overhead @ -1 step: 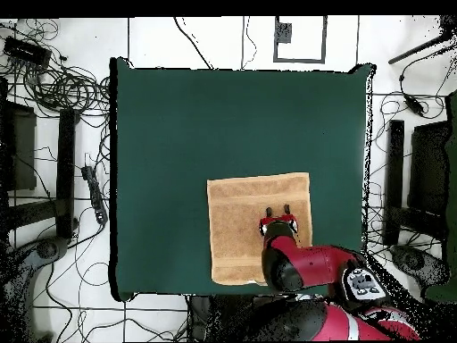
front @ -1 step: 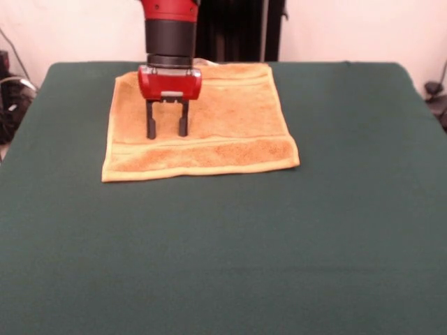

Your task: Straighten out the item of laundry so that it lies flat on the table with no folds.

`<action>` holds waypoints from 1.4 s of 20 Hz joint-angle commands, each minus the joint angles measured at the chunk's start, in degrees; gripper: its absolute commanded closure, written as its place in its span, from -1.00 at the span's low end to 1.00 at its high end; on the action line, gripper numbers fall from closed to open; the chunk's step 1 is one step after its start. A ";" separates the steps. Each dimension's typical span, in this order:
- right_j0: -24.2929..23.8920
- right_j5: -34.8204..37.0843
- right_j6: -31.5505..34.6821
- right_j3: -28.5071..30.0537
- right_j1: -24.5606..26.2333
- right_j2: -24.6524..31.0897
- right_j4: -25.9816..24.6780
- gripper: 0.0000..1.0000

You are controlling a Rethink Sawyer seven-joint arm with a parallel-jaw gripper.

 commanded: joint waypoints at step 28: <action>1.76 9.36 5.19 -23.34 19.75 6.38 9.43 -1.00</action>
